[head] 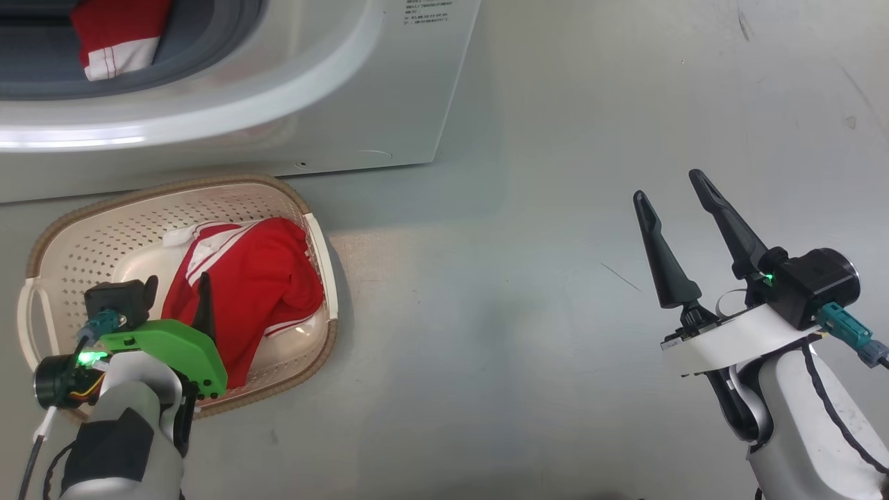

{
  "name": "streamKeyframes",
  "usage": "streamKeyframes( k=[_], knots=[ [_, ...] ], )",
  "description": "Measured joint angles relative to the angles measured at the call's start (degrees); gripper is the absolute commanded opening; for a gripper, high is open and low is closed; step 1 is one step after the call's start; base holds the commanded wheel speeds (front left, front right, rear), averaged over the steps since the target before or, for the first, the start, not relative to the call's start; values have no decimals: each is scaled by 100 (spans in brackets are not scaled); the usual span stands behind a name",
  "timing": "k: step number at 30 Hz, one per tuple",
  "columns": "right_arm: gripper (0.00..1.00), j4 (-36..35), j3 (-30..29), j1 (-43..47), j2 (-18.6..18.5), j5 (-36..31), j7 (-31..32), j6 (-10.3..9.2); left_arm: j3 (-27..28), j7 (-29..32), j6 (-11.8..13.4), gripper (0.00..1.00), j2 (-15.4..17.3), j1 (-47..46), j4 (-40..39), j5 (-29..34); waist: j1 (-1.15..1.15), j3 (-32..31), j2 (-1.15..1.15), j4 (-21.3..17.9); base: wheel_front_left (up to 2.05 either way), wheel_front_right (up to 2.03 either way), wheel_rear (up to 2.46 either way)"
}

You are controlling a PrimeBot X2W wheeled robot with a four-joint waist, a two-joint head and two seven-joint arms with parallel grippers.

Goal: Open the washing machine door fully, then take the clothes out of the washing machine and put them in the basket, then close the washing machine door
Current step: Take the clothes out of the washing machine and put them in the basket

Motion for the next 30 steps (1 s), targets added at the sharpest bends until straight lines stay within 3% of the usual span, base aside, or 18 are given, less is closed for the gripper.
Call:
streamKeyframes(
  k=[18, 30],
  knots=[
    [100, 229, -266, -4, 185, 14, 0, 0, -299, -207, -143, 100, -29, -19, -261, 192, 0, -673, 0, 102, 0, 0, 0],
    [100, 354, -511, 192, 178, 16, 0, 0, -569, -222, -194, 100, -135, 24, -1224, 301, 0, -1344, 0, 344, 0, 0, 0]
  ],
)
